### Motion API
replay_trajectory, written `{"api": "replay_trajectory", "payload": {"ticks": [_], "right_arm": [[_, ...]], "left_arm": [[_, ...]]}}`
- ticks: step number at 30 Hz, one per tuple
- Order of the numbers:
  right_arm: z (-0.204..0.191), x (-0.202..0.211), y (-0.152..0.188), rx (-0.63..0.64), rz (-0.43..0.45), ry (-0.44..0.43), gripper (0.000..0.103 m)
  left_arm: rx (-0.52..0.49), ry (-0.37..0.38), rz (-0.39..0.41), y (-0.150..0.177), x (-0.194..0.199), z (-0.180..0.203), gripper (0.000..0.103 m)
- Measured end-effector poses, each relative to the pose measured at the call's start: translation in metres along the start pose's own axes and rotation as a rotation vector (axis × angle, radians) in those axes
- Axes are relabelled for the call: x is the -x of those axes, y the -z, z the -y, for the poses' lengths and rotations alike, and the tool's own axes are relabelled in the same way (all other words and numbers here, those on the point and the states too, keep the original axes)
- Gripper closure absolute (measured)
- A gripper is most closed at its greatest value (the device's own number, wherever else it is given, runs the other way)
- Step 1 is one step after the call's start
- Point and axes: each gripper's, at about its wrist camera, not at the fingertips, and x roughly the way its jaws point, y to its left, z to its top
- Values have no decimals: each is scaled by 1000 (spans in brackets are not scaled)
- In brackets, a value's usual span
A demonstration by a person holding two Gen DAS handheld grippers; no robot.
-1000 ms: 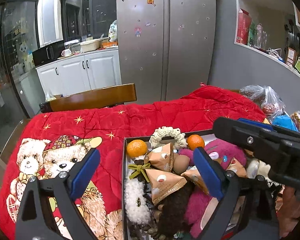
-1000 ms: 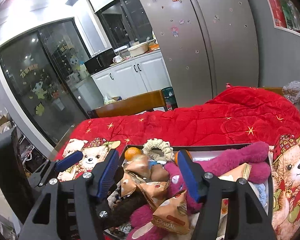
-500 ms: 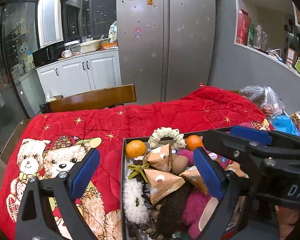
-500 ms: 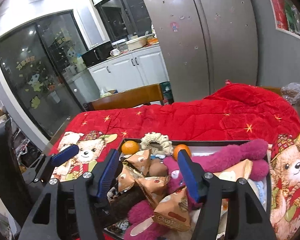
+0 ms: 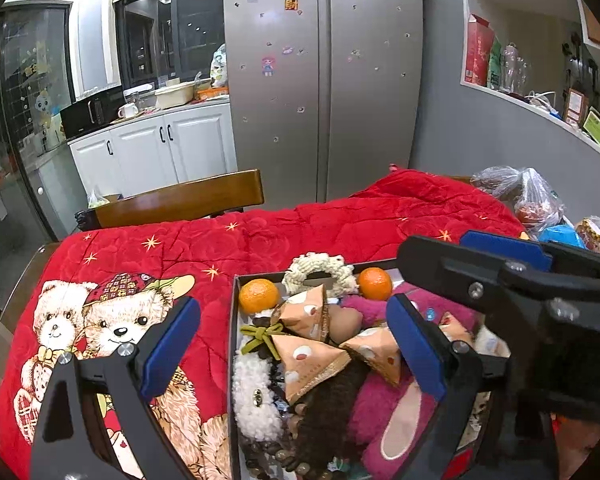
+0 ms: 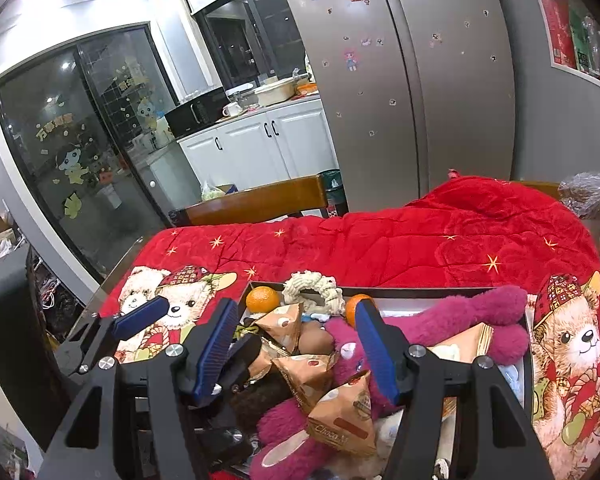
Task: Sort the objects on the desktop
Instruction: 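Withdraw both open tools from the tray toward the loose bracelet and scrunchie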
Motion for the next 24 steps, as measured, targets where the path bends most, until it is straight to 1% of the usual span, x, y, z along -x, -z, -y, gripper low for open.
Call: {"api": "replay_trajectory", "payload": {"ticks": [6, 8, 10, 12, 13, 15, 17, 21, 24], "right_arm": [[-15, 25, -2, 40, 38, 0, 40], [-22, 40, 0, 74, 66, 41, 40], [-27, 60, 4, 115, 106, 91, 40], [-25, 82, 9, 109, 143, 134, 38], [-23, 91, 11, 105, 151, 143, 33], [-19, 120, 16, 102, 188, 176, 29], [-14, 150, 23, 101, 230, 227, 28], [-10, 197, 38, 87, 264, 322, 22], [-9, 228, 58, 91, 300, 412, 22]], "left_arm": [[13, 50, 17, -5, 19, 7, 8], [15, 67, 29, -7, 31, 11, 8], [13, 101, 50, -9, 46, 14, 8], [2, 133, 74, -11, 64, 19, 8], [-1, 138, 86, -11, 72, 21, 8], [-12, 143, 105, -11, 91, 26, 8], [-9, 157, 116, -11, 106, 28, 8], [-7, 221, 137, -4, 136, 33, 6], [-17, 234, 155, 7, 152, 39, 5]]}}
